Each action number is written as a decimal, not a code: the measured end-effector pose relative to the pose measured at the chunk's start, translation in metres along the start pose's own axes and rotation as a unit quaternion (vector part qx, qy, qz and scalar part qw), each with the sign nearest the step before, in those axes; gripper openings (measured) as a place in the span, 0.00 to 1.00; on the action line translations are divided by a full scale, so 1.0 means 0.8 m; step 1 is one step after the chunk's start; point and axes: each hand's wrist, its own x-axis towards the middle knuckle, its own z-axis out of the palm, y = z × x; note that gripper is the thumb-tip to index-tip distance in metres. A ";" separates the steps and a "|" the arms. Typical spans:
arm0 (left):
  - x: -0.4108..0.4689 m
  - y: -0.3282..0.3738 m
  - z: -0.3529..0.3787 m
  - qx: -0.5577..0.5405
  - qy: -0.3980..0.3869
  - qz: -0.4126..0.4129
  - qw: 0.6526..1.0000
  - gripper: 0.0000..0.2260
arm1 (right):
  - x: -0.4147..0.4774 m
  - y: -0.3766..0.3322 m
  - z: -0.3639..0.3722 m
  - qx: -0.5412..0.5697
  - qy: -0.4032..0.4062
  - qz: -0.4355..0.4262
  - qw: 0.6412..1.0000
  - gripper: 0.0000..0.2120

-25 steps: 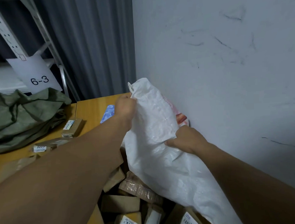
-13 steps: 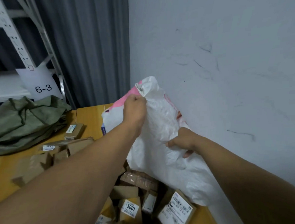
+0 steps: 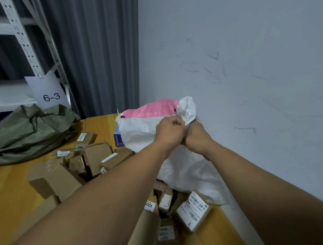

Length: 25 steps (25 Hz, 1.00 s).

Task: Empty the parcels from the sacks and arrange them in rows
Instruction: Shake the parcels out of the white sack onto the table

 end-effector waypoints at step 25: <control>0.047 -0.075 -0.045 -0.032 0.231 -0.203 0.951 0.14 | -0.058 0.101 -0.090 0.021 0.042 0.184 0.982 0.04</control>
